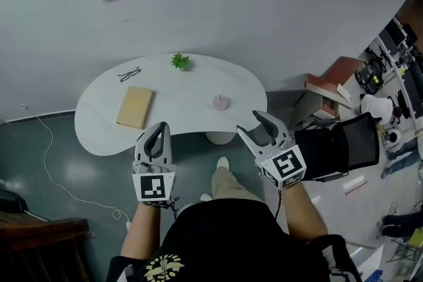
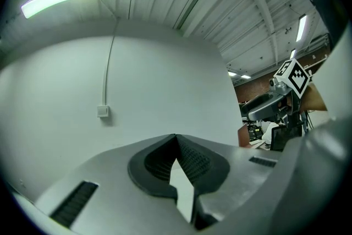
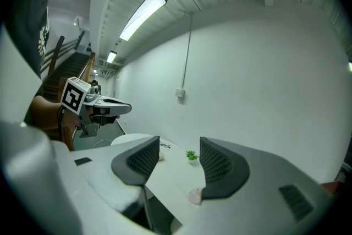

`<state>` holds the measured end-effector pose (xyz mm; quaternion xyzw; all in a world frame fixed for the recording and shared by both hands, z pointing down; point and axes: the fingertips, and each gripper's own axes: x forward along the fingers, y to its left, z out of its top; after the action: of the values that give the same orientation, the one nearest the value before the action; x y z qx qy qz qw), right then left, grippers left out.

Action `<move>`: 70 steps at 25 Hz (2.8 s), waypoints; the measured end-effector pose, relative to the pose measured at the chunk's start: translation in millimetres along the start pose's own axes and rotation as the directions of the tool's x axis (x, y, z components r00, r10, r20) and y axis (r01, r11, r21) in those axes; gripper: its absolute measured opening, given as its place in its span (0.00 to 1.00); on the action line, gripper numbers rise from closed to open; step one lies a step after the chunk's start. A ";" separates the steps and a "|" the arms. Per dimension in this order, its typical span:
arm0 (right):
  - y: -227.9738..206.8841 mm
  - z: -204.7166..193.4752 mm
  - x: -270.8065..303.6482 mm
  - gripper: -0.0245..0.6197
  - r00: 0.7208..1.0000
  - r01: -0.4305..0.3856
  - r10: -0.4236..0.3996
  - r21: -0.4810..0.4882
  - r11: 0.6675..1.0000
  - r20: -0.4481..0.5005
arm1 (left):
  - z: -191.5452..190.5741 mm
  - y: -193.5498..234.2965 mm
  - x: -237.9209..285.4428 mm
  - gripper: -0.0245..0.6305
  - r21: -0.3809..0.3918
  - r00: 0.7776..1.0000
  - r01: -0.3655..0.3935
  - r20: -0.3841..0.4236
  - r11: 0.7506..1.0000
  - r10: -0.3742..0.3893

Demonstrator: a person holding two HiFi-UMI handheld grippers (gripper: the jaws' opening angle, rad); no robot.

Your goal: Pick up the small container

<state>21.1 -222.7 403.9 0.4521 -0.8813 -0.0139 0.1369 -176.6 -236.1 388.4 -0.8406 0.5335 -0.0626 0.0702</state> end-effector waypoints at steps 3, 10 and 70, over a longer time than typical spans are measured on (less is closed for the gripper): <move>-10.8 -5.0 13.7 0.38 1.000 -0.010 0.010 0.006 1.000 -0.001 | -4.0 2.5 16.1 0.04 0.002 1.000 -0.002 -0.002 1.000 0.002; -49.5 -12.1 51.5 0.38 1.000 -0.027 0.027 0.028 0.999 -0.003 | -4.0 7.2 62.5 0.04 0.021 1.000 0.001 -0.017 1.000 -0.001; -102.4 -331.0 282.1 0.33 0.788 -0.407 0.380 0.054 0.912 -0.484 | -47.2 30.4 251.0 0.04 0.055 0.975 -0.121 -0.181 0.991 0.129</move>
<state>30.2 -476.1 771.8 0.2435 -0.8924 0.1050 0.3650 -105.9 -478.6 436.7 -0.7943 0.5879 -0.1472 0.0429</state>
